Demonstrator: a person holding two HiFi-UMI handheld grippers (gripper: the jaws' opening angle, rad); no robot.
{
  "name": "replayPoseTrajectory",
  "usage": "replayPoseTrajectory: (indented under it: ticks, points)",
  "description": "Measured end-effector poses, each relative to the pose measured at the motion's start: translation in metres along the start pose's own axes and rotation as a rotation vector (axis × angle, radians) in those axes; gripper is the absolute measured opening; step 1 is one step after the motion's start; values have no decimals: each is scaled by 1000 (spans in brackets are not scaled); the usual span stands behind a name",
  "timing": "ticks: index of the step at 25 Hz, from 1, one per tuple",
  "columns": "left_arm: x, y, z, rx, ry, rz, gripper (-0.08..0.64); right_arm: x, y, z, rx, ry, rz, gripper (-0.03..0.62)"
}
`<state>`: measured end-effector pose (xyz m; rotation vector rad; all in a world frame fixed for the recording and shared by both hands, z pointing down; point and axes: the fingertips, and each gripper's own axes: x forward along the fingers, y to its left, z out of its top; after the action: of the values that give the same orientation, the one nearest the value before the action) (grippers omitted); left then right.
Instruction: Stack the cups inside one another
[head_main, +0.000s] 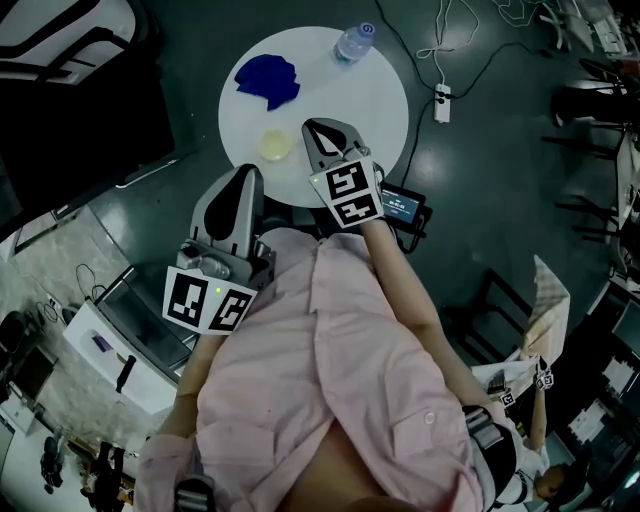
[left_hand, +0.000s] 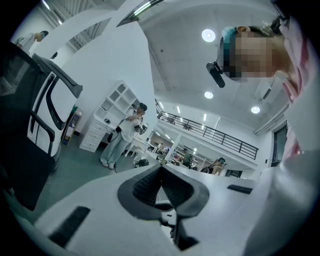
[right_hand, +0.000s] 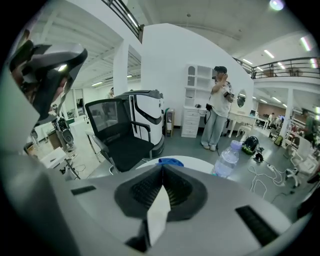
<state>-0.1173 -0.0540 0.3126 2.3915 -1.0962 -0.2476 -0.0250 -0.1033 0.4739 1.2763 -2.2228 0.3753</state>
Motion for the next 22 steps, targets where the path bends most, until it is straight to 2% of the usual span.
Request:
replayPoseTrajectory:
  ticks: [9,22]
  points:
    - [15,-21,-10,11,-22,54,9,-32,-18,17,6,-71,48,31]
    - [32,-55,-23,36,-78,117,9,-74,-37,14,14,-137,126,31]
